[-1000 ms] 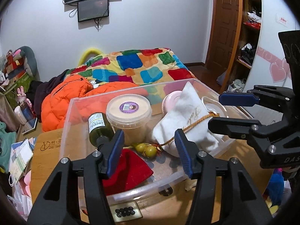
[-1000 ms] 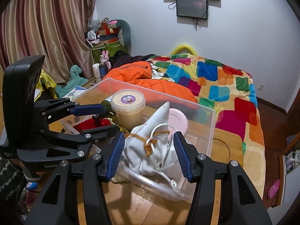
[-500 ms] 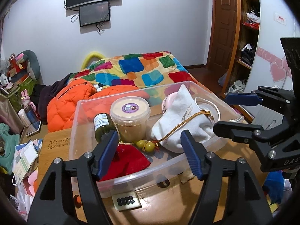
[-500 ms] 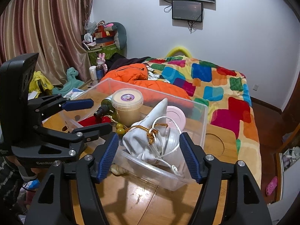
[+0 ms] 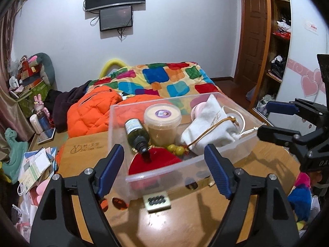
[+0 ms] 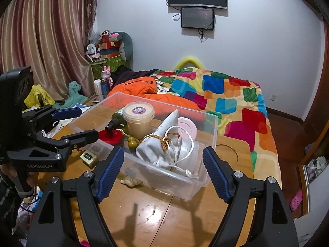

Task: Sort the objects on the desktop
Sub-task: 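Lower the pouch and gourd into the box and open both grippers, then withdraw both grippers from the box toward the seashell and dotted tile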

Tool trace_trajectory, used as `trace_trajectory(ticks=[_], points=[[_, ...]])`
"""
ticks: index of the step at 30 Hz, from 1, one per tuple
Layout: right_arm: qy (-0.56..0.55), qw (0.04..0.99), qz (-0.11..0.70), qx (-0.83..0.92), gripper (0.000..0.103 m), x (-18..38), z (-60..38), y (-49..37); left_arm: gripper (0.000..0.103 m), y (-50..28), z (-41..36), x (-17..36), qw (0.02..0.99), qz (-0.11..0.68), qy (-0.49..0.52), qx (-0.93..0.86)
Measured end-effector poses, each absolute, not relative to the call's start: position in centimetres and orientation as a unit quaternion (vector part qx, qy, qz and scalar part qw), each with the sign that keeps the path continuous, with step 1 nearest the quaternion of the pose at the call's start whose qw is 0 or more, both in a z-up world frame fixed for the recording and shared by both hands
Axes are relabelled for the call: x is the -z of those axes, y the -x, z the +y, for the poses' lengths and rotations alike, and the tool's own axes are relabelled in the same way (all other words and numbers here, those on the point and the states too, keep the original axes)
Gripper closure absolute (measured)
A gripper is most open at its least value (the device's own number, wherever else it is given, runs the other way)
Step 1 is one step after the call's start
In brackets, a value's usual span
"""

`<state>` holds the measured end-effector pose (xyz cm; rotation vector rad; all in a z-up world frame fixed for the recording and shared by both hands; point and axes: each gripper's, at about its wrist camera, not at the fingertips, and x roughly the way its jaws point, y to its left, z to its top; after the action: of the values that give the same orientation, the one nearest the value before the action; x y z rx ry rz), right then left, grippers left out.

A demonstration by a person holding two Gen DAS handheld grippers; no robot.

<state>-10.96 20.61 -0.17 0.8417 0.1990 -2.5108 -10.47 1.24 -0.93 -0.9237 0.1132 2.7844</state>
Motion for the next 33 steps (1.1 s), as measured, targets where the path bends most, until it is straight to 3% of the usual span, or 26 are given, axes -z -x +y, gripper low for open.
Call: trace_trajectory(ticks=[33], points=[[-0.387,0.256,0.039,0.885,0.027,6.9,17.2,8.9,0.021,7.9,-1.5,6.4,0.085,0.013,0.374,-0.923]])
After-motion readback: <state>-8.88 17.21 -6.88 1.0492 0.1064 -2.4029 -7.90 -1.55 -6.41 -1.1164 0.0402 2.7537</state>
